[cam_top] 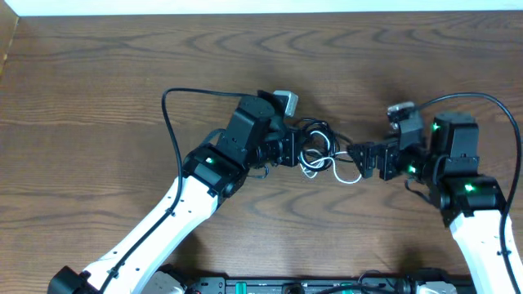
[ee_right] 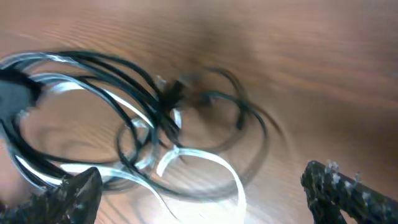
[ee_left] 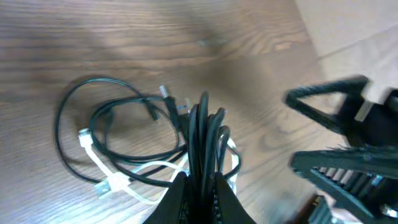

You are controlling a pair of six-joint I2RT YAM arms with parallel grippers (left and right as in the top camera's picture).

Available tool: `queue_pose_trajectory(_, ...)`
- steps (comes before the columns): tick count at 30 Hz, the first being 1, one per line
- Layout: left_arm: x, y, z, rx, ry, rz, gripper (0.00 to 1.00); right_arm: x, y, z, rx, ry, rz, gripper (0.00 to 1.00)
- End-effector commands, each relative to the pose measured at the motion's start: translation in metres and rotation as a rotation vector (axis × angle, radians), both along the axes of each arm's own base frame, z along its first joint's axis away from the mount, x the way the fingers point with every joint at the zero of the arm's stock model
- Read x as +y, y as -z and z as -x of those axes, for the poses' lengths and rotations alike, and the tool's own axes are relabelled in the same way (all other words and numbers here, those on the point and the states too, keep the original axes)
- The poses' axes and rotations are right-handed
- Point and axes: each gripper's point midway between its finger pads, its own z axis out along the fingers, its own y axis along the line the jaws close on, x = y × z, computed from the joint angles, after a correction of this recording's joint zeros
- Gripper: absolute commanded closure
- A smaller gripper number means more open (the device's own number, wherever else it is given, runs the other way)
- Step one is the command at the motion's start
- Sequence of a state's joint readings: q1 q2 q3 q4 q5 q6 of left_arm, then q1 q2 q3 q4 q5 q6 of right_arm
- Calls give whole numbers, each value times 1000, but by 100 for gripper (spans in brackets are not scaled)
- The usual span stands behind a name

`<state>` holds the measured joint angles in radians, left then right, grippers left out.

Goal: Untangle cables

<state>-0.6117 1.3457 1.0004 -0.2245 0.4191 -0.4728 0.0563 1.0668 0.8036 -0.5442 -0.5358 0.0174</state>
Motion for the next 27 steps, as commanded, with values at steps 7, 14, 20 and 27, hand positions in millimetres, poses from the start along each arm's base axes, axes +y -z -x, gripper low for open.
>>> queue_pose_trajectory(7, -34, -49, 19, -50, 206, 224, 93, 34, 2, -6, 27, -141, -107, 9)
queue_pose_trajectory(14, 50, 15, -36, -83, -258, -214, 92, 33, 9, -19, 36, -104, -116, 99)
queue_pose_trajectory(20, 84, 39, -40, -21, -389, -341, 83, 63, -50, -25, -119, -250, -343, 99)
queue_pose_trajectory(27, 76, 47, -27, 37, -318, -329, 88, -90, 56, -30, 200, 662, 254, 89)
